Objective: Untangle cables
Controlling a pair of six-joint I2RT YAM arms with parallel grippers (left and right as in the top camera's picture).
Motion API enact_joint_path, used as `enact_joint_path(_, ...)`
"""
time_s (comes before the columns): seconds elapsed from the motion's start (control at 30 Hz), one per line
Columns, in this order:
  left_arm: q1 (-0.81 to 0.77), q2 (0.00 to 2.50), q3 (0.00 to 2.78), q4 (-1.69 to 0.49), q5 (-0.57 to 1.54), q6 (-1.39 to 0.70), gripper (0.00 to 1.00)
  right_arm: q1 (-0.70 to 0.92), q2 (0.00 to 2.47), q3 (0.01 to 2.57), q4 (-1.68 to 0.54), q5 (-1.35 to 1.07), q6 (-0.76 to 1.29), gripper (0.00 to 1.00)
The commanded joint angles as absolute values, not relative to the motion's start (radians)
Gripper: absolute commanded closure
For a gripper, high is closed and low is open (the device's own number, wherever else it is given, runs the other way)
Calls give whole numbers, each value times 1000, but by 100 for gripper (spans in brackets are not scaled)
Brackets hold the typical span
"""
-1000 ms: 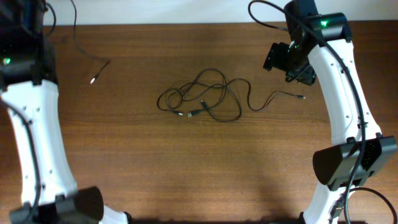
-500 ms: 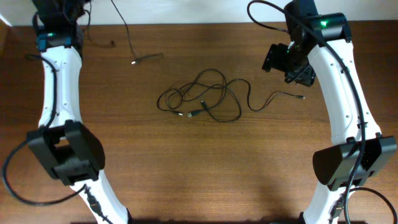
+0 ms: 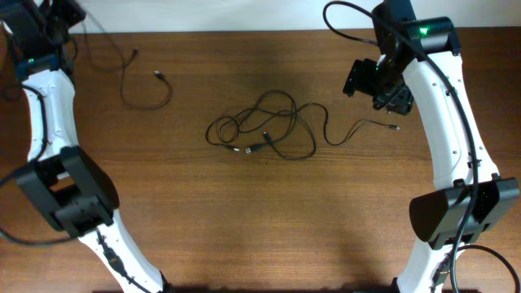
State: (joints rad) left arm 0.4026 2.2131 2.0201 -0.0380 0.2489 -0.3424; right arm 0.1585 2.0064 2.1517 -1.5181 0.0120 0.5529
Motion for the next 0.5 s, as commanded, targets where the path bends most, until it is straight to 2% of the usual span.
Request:
enact_joint_path(0.0,490,2316,2029,-56,152,-232,30,157,2011,2144,-1527,7,554,13)
enact_joint_path(0.03,508,2327,2029,-74,152,-229,1,157,2011,2144,-1527,6,554,13)
enact_joint_path(0.23,588,2345,2029,-223,152,-229,1,157,2011,2144,-1518,-24,554,13)
enact_joint_path(0.47,607,2345,2029,-332,117,-229,1,157,2011,2144,-1527,-27,554,13)
